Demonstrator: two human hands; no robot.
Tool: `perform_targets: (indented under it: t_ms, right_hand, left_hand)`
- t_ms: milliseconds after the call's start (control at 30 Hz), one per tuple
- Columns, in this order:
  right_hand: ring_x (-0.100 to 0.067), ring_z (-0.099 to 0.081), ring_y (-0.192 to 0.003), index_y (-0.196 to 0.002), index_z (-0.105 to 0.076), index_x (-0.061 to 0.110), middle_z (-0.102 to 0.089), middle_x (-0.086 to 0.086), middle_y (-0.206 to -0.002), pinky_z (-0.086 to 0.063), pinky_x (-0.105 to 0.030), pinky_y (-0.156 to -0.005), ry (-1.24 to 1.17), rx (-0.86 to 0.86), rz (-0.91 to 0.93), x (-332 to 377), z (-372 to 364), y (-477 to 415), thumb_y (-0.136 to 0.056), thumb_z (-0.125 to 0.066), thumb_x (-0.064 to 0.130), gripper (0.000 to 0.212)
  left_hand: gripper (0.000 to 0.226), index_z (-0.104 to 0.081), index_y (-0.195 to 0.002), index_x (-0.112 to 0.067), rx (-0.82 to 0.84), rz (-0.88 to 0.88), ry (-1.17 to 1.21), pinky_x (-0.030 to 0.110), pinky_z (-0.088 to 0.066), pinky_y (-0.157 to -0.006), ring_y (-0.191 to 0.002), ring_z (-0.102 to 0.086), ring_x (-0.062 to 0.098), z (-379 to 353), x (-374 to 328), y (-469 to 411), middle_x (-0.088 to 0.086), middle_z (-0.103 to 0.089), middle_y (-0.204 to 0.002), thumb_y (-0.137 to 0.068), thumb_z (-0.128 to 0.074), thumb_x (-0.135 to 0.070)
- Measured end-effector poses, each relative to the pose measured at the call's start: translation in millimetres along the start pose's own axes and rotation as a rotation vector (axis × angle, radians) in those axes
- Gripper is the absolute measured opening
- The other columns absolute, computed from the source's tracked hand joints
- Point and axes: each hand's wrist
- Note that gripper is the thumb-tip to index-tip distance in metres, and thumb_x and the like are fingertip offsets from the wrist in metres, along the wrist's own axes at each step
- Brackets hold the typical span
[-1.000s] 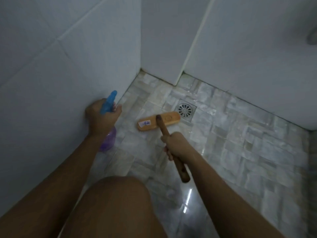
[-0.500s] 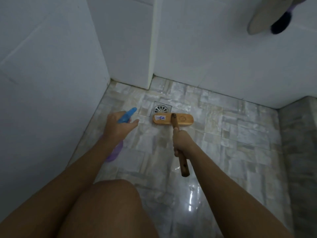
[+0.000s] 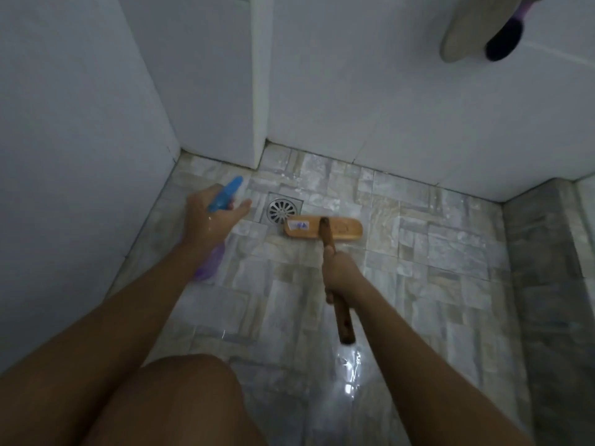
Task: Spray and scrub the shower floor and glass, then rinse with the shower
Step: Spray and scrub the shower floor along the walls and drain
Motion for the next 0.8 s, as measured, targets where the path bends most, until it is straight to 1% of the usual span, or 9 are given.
perform_targets:
  t_ms: [100,233,367,467,533,600,700,733,800]
  right_hand:
    - [-0.023,-0.051,-0.048,-0.096,-0.054,0.006,-0.053,-0.014,-0.073,-0.046,-0.029,-0.043,0.016,0.004,0.065,35,25,-31,-0.108,-0.029,0.039,0.043]
    - [-0.023,-0.05,-0.049,-0.093,-0.052,0.008,-0.051,-0.014,-0.075,-0.046,-0.029,-0.043,0.038,0.033,0.08,36,35,-34,-0.108,-0.031,0.023,0.03]
    - [-0.021,-0.052,-0.05,-0.107,-0.052,0.008,-0.055,-0.011,-0.076,-0.045,-0.026,-0.038,0.108,0.09,0.026,-11,20,5,-0.108,-0.026,0.046,0.046]
    - [-0.02,-0.053,-0.05,-0.108,-0.051,0.011,-0.055,-0.01,-0.077,-0.047,-0.027,-0.04,0.108,0.074,0.037,-5,22,-2,-0.108,-0.026,0.047,0.043]
    - [-0.023,-0.055,-0.051,-0.102,-0.051,0.008,-0.055,-0.013,-0.079,-0.05,-0.032,-0.046,0.091,0.047,0.069,25,25,-29,-0.109,-0.031,0.038,0.037]
    - [-0.025,-0.052,-0.055,-0.09,-0.048,0.009,-0.053,-0.017,-0.088,-0.051,-0.035,-0.054,0.056,0.024,0.11,69,24,-62,-0.108,-0.037,0.021,0.025]
    - [-0.021,-0.043,-0.057,-0.076,-0.037,0.015,-0.048,-0.017,-0.087,-0.044,-0.033,-0.054,-0.15,0.115,0.069,128,25,-96,-0.096,-0.039,-0.011,0.032]
    - [-0.02,-0.042,-0.054,-0.078,-0.037,0.015,-0.046,-0.014,-0.08,-0.042,-0.033,-0.05,-0.155,0.126,0.081,137,26,-101,-0.095,-0.035,-0.012,0.032]
    - [-0.019,-0.041,-0.049,-0.083,-0.041,0.013,-0.043,-0.01,-0.072,-0.04,-0.029,-0.044,-0.048,0.066,0.144,136,23,-100,-0.102,-0.028,0.001,0.027]
  left_hand:
    - [0.032,-0.062,-0.073,-0.007,-0.058,-0.091,0.003,0.035,-0.053,-0.06,-0.059,-0.061,0.027,9,2,-13,0.008,-0.063,-0.066,-0.079,-0.083,-0.031]
    - [0.032,-0.062,-0.072,-0.006,-0.129,-0.252,-0.034,0.029,-0.049,-0.056,-0.055,-0.058,0.025,13,15,-25,0.008,-0.062,-0.064,-0.083,-0.079,-0.031]
    - [0.029,-0.064,-0.074,-0.005,-0.198,-0.314,-0.042,0.027,-0.047,-0.055,-0.056,-0.057,0.022,8,26,-27,0.009,-0.062,-0.065,-0.089,-0.074,-0.028]
    - [0.031,-0.066,-0.074,-0.006,-0.249,-0.288,-0.061,0.029,-0.048,-0.056,-0.057,-0.058,0.02,11,35,-33,0.01,-0.063,-0.065,-0.091,-0.071,-0.031]
    - [0.033,-0.067,-0.074,-0.005,-0.267,-0.26,-0.058,0.032,-0.05,-0.056,-0.057,-0.06,0.023,13,40,-36,0.011,-0.064,-0.065,-0.092,-0.07,-0.033]
    - [0.033,-0.066,-0.073,-0.003,-0.251,-0.287,-0.067,0.031,-0.049,-0.054,-0.056,-0.059,0.024,12,41,-35,0.011,-0.063,-0.064,-0.092,-0.07,-0.03]
    - [0.029,-0.065,-0.07,-0.003,-0.226,-0.324,-0.078,0.025,-0.043,-0.054,-0.055,-0.054,0.017,10,33,-33,0.009,-0.061,-0.063,-0.091,-0.071,-0.023]
    - [0.029,-0.064,-0.07,-0.004,-0.219,-0.339,-0.097,0.025,-0.041,-0.053,-0.055,-0.053,0.015,9,31,-34,0.009,-0.061,-0.062,-0.091,-0.07,-0.022]
    - [0.031,-0.062,-0.068,-0.003,-0.223,-0.369,-0.136,0.028,-0.04,-0.051,-0.054,-0.052,0.018,10,30,-37,0.01,-0.058,-0.06,-0.092,-0.069,-0.022]
Point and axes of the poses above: each hand's wrist, its own y-axis away from the middle knuckle, its own z-axis out of the back of the hand, x = y × z
